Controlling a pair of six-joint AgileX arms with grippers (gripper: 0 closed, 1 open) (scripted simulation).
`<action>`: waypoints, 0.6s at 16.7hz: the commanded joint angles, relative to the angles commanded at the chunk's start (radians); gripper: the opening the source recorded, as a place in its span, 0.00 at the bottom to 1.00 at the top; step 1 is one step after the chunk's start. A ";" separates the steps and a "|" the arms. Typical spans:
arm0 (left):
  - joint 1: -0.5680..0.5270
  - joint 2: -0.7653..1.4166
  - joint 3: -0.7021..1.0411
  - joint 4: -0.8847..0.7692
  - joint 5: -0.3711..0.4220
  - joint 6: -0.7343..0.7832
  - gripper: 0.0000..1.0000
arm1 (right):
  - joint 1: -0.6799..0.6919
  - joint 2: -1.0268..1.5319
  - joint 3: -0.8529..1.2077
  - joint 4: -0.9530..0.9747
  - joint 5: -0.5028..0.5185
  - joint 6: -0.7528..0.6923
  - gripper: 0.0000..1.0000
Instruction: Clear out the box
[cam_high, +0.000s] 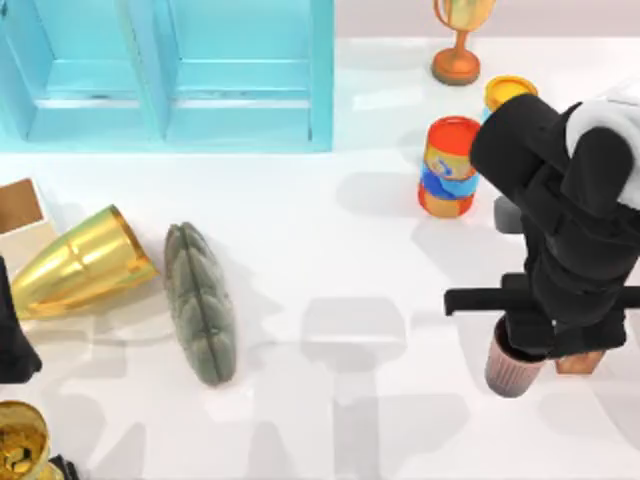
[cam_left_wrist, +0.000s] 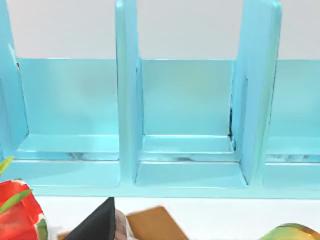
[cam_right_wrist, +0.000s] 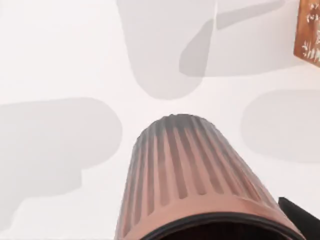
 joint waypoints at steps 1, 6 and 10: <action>0.000 0.000 0.000 0.000 0.000 0.000 1.00 | 0.014 -0.013 -0.020 0.013 0.003 0.018 0.00; 0.000 0.000 0.000 0.000 0.000 0.000 1.00 | 0.016 -0.015 -0.031 0.018 0.002 0.027 0.00; 0.000 0.000 0.000 0.000 0.000 0.000 1.00 | 0.019 0.009 -0.078 0.084 0.003 0.030 0.00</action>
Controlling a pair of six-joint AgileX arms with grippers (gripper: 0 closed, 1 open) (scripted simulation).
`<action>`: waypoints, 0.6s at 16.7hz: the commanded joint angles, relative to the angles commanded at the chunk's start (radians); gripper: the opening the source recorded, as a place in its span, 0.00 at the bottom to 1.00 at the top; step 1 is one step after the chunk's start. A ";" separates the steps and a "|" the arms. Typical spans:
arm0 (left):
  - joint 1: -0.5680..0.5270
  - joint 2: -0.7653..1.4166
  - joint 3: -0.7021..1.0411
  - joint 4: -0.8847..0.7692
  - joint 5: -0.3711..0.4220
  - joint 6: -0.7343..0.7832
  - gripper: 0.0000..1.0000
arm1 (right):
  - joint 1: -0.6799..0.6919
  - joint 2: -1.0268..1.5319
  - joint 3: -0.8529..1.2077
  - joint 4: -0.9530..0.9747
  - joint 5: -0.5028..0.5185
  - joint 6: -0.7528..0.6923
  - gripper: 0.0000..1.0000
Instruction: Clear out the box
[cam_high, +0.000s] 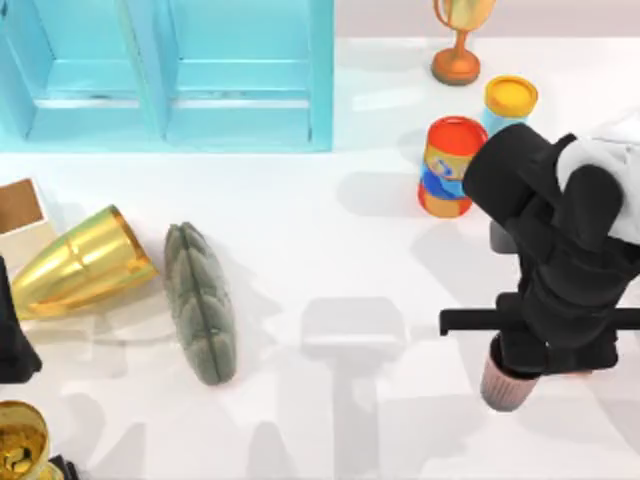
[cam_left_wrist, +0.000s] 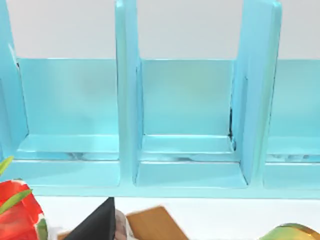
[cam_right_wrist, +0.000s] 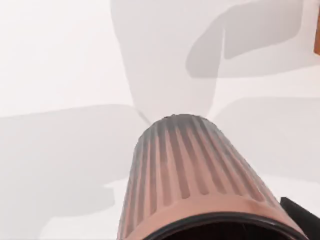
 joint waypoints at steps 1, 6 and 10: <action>0.000 0.000 0.000 0.000 0.000 0.000 1.00 | 0.002 0.007 -0.010 0.031 0.001 0.000 0.00; 0.000 0.000 0.000 0.000 0.000 0.000 1.00 | 0.007 0.039 -0.066 0.118 0.002 0.005 0.00; 0.000 0.000 0.000 0.000 0.000 0.000 1.00 | 0.007 0.039 -0.066 0.118 0.002 0.005 0.15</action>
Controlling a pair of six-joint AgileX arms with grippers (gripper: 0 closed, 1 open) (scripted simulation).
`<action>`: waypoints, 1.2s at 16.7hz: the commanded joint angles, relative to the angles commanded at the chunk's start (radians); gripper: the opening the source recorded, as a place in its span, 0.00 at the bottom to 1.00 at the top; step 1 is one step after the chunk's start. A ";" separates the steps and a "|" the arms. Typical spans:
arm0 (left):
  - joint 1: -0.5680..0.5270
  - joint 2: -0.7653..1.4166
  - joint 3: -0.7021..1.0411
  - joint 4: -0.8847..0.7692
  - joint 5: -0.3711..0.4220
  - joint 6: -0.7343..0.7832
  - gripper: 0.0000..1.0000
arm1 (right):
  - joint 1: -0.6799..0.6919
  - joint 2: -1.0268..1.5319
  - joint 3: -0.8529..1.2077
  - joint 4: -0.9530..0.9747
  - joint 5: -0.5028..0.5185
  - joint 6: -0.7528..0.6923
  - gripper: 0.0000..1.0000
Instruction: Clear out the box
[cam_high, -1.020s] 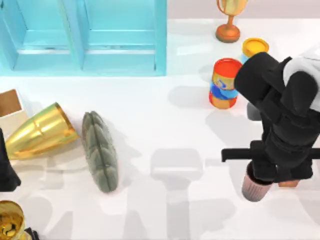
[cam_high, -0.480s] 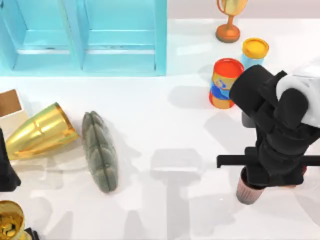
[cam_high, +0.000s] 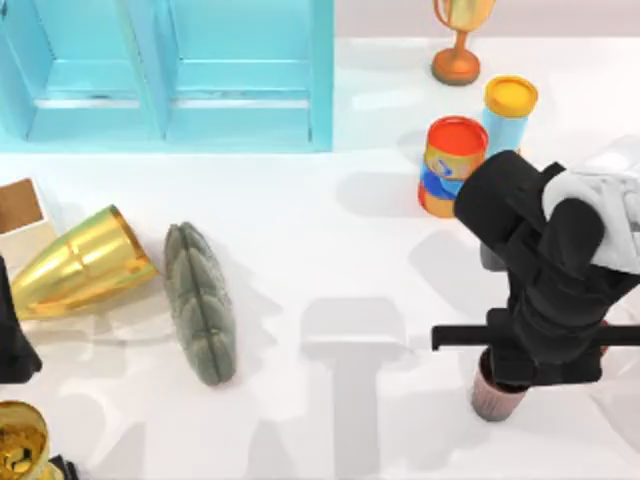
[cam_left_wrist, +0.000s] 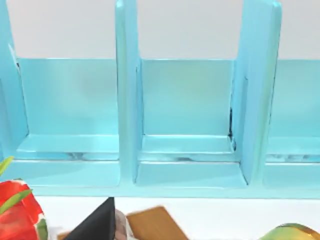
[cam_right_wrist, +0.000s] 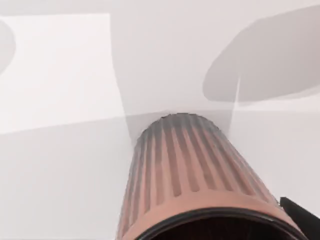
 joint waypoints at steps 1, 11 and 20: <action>0.000 0.000 0.000 0.000 0.000 0.000 1.00 | 0.000 0.000 0.000 0.000 0.000 0.000 0.23; 0.000 0.000 0.000 0.000 0.000 0.000 1.00 | 0.000 0.000 0.000 0.000 0.000 0.000 0.98; 0.000 0.000 0.000 0.000 0.000 0.000 1.00 | -0.001 -0.001 0.000 0.000 0.000 0.000 1.00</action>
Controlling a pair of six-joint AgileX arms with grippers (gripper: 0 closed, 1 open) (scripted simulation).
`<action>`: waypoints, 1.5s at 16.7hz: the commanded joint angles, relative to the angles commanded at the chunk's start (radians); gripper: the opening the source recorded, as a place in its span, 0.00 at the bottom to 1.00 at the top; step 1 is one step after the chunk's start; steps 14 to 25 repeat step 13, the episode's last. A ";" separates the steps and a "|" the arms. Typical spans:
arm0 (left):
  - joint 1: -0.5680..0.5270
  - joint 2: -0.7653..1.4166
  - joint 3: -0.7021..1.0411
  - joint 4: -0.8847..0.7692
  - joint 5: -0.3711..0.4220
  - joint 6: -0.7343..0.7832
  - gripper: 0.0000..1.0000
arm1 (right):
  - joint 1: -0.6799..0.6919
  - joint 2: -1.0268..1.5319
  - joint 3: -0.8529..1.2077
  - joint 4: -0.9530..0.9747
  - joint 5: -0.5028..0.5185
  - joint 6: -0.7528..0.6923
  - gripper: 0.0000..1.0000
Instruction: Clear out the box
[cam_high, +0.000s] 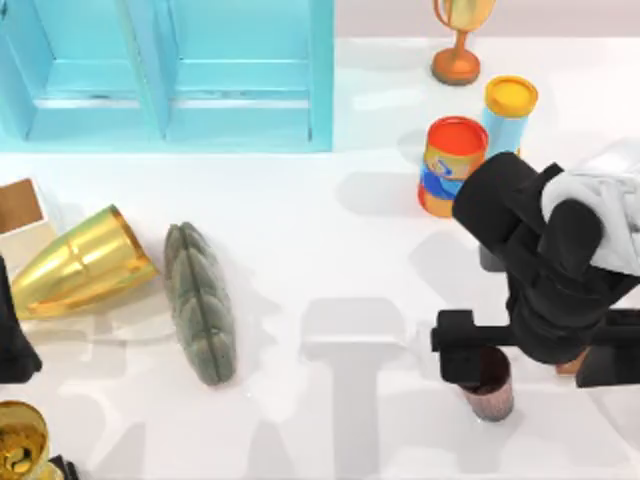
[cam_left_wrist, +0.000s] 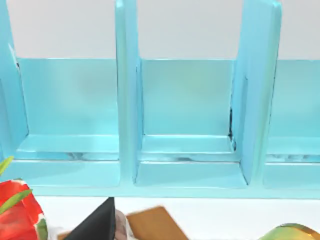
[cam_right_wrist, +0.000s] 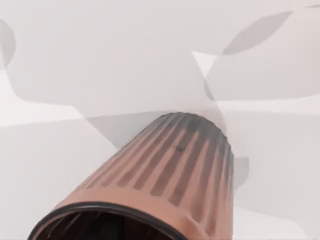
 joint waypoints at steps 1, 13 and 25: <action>0.000 0.000 0.000 0.000 0.000 0.000 1.00 | 0.000 0.000 0.003 -0.003 0.000 0.000 1.00; 0.000 0.000 0.000 0.000 0.000 0.000 1.00 | -0.004 -0.087 0.314 -0.400 0.000 -0.006 1.00; 0.000 0.000 0.000 0.000 0.000 0.000 1.00 | -0.004 -0.087 0.314 -0.400 0.000 -0.006 1.00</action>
